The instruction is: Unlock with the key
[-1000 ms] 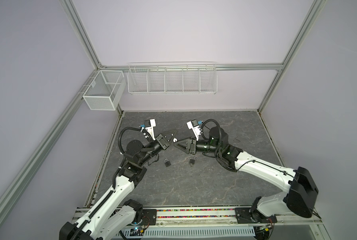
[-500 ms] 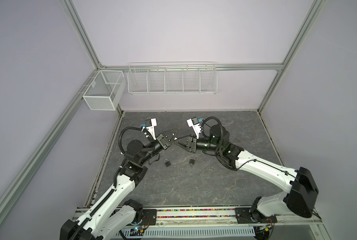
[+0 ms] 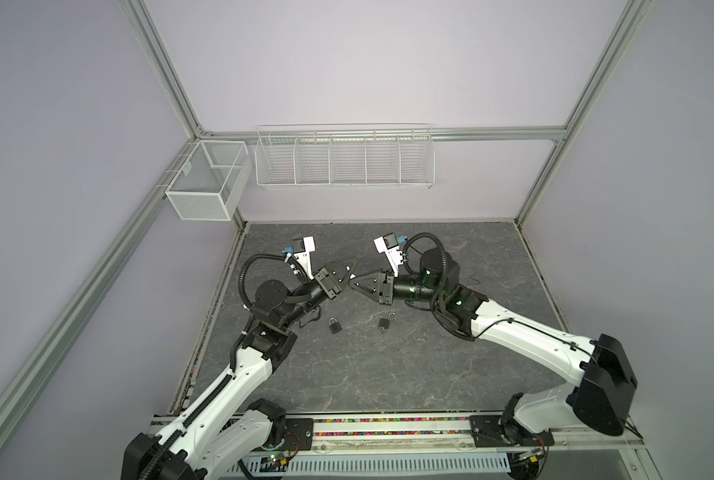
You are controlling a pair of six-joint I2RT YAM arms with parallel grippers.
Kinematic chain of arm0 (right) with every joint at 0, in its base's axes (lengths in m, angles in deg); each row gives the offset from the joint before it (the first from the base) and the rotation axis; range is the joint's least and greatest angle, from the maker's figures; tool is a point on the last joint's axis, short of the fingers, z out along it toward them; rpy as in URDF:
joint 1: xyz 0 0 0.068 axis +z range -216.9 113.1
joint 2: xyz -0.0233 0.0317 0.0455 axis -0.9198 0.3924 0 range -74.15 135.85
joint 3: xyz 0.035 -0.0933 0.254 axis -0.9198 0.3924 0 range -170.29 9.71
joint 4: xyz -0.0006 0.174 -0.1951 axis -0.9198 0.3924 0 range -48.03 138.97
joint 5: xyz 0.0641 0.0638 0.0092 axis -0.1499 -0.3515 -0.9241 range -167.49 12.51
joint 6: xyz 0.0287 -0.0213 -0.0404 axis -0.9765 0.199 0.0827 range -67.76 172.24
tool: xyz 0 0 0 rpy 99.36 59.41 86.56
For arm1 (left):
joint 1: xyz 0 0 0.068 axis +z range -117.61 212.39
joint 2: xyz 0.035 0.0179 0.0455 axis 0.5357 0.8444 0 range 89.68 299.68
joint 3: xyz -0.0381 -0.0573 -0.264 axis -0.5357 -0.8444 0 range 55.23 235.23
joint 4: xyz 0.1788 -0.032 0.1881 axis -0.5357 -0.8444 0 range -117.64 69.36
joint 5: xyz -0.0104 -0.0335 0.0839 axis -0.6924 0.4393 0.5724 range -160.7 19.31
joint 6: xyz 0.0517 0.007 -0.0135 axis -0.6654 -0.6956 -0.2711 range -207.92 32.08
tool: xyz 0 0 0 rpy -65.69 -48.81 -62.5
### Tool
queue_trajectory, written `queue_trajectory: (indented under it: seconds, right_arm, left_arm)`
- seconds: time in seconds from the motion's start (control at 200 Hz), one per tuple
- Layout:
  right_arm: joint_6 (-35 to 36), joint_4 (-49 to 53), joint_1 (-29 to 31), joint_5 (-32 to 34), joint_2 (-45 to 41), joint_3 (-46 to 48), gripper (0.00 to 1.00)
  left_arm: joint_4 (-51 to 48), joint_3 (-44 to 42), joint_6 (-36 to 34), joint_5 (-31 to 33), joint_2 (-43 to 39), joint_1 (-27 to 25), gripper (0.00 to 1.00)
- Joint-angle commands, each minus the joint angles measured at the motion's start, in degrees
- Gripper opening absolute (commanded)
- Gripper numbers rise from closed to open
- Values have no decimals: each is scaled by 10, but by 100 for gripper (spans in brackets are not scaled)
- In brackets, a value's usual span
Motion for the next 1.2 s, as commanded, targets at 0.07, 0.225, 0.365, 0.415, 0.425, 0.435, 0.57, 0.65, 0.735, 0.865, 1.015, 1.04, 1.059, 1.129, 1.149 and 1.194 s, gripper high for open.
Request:
queue_trajectory:
  seconds: [0.07, 0.225, 0.365, 0.415, 0.425, 0.435, 0.57, 0.65, 0.735, 0.865, 1.015, 1.04, 1.059, 1.129, 1.149, 1.194]
  right_arm:
    - [-5, -10, -4, -1, -6, -8, 6]
    - [8, 20, -5, 17, -15, -9, 7]
    - [25, 104, -9, 39, -26, -12, 7]
    - [27, 127, -14, 44, -33, -1, 7]
    - [27, 130, -15, 45, -36, 1, 7]
    - [27, 135, -16, 47, -37, 5, 7]
    - [43, 210, -25, 77, -54, 32, 6]
    - [58, 251, -25, 100, -53, 48, 6]
    - [67, 275, -22, 118, -46, 68, 6]
    - [81, 318, -7, 146, -12, 67, 6]
    - [81, 328, 3, 148, 29, 64, 6]
    - [79, 322, 4, 144, 32, 67, 6]
    - [78, 316, 3, 141, 34, 69, 6]
    - [76, 300, 3, 132, 40, 74, 7]
    - [76, 297, 2, 130, 42, 73, 7]
    - [76, 301, 2, 131, 46, 70, 7]
  left_arm:
    - [5, -5, -24, -2, -4, -3, 0]
    - [1, -9, -37, 10, -12, -4, 0]
    - [-47, -8, -44, 62, -44, -3, 43]
    - [-104, -6, -48, 96, -68, -3, 50]
    - [-121, -5, -48, 106, -73, -3, 51]
    - [-136, -3, -49, 115, -78, -3, 52]
    - [-435, 38, -66, 230, -105, -3, 58]
    - [-582, 61, -68, 273, -78, -3, 59]
    - [-654, 54, -57, 287, -40, -3, 59]
    - [-689, 45, -58, 300, 37, -21, 59]
    - [-723, 76, -61, 323, 143, -48, 60]
    - [-721, 78, -62, 329, 158, -49, 60]
    - [-716, 78, -64, 333, 169, -51, 60]
    - [-705, 84, -68, 346, 207, -51, 60]
    - [-699, 86, -71, 347, 217, -51, 60]
    - [-688, 89, -76, 348, 238, -52, 60]
